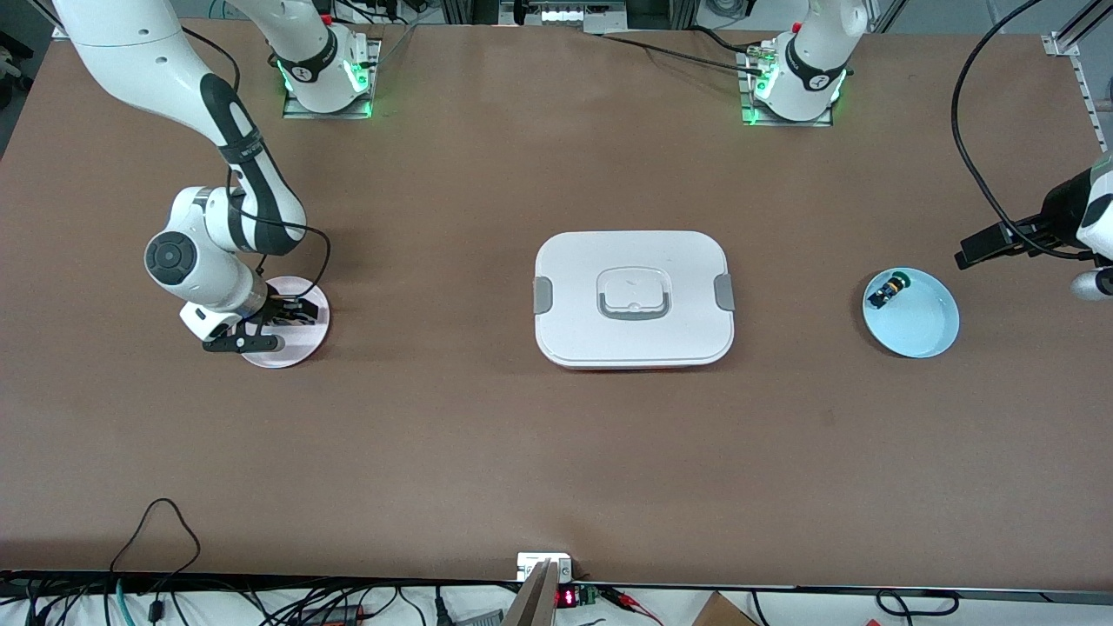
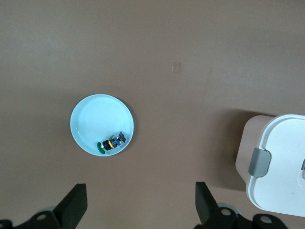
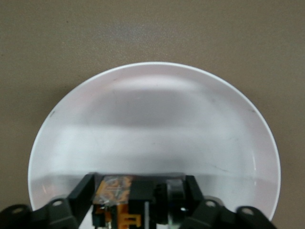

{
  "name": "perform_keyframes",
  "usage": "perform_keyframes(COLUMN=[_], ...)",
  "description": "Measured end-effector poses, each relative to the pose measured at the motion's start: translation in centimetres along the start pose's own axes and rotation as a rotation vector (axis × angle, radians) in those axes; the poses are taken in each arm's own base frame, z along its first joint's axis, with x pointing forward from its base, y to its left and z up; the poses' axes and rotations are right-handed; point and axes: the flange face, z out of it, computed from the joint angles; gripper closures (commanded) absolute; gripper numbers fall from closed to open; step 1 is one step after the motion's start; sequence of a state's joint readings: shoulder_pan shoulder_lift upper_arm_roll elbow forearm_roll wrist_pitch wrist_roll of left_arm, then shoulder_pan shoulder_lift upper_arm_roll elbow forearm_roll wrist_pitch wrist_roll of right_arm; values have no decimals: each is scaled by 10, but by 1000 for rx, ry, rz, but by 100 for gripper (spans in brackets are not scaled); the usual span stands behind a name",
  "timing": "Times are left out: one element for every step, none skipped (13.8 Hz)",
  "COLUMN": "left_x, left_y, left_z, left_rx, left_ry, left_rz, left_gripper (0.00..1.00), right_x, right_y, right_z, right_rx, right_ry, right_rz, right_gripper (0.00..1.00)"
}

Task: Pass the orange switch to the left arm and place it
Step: 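Descend and close the right gripper on the orange switch, then lift the switch with the right gripper while the left gripper approaches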

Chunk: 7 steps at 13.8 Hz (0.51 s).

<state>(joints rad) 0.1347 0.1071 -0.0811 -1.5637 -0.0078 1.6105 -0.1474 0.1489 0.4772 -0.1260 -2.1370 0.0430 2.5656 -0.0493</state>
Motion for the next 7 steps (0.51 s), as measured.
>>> perform_keyframes(left_x=[0,0,0,0,0,0,0], left_y=[0,0,0,0,0,0,0], left_z=[-1,-1,-1,-1,-1,-1,-1], left_rx=[0,0,0,0,0,0,0], left_ry=[0,0,0,0,0,0,0], left_rz=[0,0,0,0,0,0,0], left_gripper=[0,0,0,0,0,0,0], right_x=[1,1,2,4,8,13,18], right_y=[0,0,0,-2,-6,-10,-14], right_z=[-1,-1,-2,-5,-11,-20,-32], right_rx=[0,0,1,3,7,12,16], right_ry=[2,1,-6,-21,-36,-46,-52], right_rz=[0,0,-3,-11,-23,-34,-44], right_gripper=[74,74,74,74,74,74,74])
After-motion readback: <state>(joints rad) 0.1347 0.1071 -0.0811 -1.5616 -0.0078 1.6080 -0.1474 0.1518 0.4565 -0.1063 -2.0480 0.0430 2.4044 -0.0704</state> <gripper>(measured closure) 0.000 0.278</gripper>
